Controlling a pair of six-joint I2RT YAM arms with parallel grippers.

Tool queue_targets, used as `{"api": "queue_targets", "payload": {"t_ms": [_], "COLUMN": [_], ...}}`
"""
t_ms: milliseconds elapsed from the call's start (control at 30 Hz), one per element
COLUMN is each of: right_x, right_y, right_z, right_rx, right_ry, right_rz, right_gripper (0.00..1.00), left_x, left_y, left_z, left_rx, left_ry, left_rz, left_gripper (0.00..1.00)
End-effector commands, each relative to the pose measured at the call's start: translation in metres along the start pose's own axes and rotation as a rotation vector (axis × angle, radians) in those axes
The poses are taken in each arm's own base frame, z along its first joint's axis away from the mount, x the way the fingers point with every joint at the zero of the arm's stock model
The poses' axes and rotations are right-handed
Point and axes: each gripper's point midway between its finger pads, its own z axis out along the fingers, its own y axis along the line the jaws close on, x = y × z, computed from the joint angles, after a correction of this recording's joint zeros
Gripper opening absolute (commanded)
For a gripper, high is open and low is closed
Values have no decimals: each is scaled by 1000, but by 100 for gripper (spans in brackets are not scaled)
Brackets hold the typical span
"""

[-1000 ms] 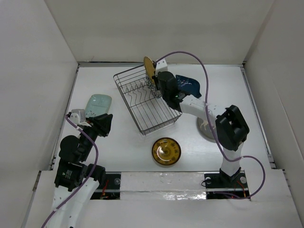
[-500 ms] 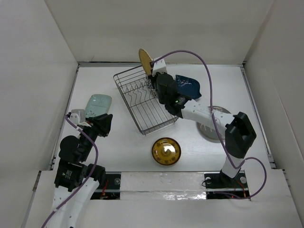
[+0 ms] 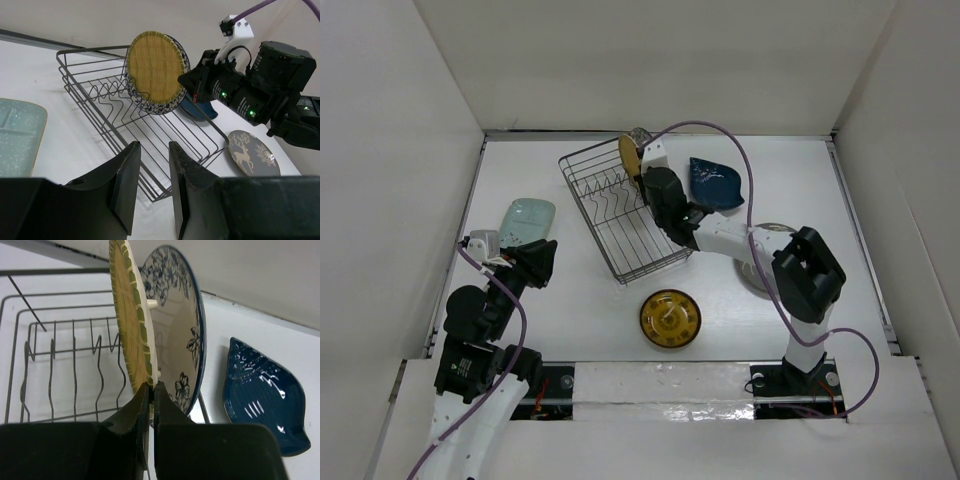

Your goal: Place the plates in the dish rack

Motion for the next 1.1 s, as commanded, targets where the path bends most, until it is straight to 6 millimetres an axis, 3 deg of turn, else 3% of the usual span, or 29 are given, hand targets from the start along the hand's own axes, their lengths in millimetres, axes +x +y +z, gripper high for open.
{"api": "queue_targets", "payload": {"t_ms": [0,267,400,433,500,533,600,633,700,733,767,833,867,967,1000,1067], "right_x": [-11,20,10,6,-2,-18,-30,-36,-72,-61,-66,-54,-36,-9,18,28], "right_y": [6,16,17,11,8,-1,-6,-25,-44,-80,-91,-126,-160,-204,-209,-224], "right_z": [1,0,-8,-9,-14,-19,-28,-26,-39,-30,-32,-18,-2,22,35,49], "right_rx": [-12,-42,-73,-66,-89,-97,-148,-138,-229,-193,-227,-188,-124,-72,-60,-47], "right_ry": [-50,12,10,4,3,-19,-27,-41,-141,-143,-159,-120,-92,-30,34,64], "right_rz": [76,156,191,198,211,236,259,285,367,398,419,453,469,515,525,549], "right_gripper": [0,0,29,41,50,56,61,61,61,51,35,0,0,0,0,32], "left_x": [-13,-12,-13,-13,-12,-12,-13,-13,-13,-12,-13,-13,-12,-13,-13,-12], "left_y": [-5,-5,-6,-6,-5,-5,-6,-5,-5,-5,-6,-6,-6,-7,-7,-7], "left_z": [-1,-1,-1,-1,-1,-1,-1,-1,-1,-1,-1,-1,-1,-1,-1,-1], "left_rx": [16,17,21,21,19,19,21,18,18,19,21,20,22,27,27,29], "left_ry": [-45,-44,-44,-44,-43,-43,-45,-45,-45,-43,-45,-46,-43,-46,-46,-44], "left_rz": [-1,-2,-1,-1,-1,-1,-2,-2,-2,-2,-2,-4,-2,-2,0,1], "left_gripper": [26,26,26,26,26,26,26,26,26,26,26,26,26,20,18,11]}}
